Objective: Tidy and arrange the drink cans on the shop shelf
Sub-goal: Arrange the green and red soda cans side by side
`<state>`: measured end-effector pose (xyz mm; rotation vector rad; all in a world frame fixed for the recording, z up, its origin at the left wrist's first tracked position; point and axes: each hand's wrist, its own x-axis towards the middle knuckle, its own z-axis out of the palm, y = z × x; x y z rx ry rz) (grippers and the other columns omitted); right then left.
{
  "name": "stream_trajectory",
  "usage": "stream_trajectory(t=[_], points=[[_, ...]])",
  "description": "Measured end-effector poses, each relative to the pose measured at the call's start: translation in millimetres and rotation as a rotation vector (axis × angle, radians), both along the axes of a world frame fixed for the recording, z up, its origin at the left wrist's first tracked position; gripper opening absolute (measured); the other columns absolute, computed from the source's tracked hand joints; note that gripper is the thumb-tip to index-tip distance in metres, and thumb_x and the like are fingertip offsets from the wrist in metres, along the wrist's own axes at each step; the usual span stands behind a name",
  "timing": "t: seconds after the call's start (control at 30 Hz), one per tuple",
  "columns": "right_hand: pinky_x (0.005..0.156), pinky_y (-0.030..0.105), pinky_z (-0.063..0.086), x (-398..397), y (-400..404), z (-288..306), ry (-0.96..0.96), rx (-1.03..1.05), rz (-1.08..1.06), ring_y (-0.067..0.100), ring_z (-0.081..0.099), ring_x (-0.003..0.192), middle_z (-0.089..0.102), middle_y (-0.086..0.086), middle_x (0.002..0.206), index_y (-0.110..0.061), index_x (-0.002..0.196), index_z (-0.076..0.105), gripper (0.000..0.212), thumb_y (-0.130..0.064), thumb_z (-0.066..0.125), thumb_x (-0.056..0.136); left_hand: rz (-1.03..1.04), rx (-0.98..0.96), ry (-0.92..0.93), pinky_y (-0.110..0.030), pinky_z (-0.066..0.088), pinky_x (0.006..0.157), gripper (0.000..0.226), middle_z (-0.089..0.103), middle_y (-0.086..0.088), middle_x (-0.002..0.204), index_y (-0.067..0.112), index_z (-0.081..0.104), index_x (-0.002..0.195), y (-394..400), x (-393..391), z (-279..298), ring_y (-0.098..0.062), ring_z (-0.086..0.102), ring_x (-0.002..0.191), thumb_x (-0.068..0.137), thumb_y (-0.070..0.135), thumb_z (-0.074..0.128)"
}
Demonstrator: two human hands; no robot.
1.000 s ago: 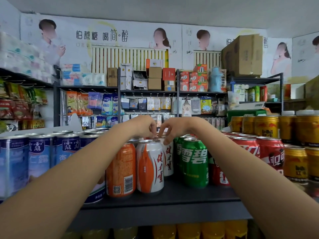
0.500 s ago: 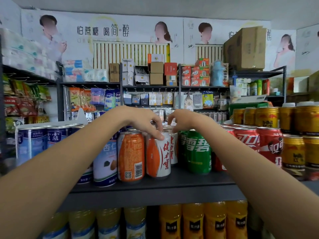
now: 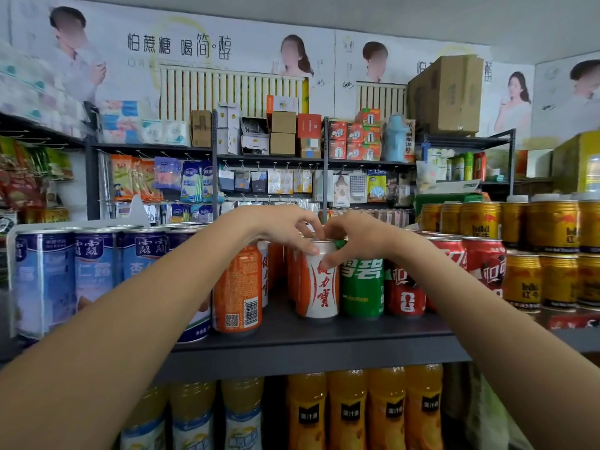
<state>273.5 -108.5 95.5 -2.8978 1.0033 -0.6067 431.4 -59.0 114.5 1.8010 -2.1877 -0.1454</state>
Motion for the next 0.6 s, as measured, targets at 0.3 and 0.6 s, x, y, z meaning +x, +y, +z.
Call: stream_trajectory(t=[0.3,0.6], points=[[0.088,0.025,0.045,28.2,12.6,14.2,-0.218,-0.047,0.165,0.015,0.057,0.102,0.063,0.001,0.113,-0.015,0.110,0.063,0.030,-0.026,0.068,0.083,0.205,-0.197,-0.260,-0.028,0.045,0.089,0.028,0.062,0.003,0.106,0.016,0.062,0.105,58.5,39.9,21.3,-0.009,0.055,0.092,0.090,0.038,0.052],[0.098,0.031,0.042,104.5,-8.8,15.7,-0.048,0.185,0.236,0.019,0.056,0.109,0.062,0.006,0.117,-0.012,0.110,0.065,0.027,-0.020,0.065,0.085,0.146,-0.074,-0.223,-0.025,0.047,0.091,0.031,0.065,0.006,0.106,0.021,0.065,0.103,78.5,68.3,7.7,-0.007,0.059,0.099,0.085,0.044,0.056]])
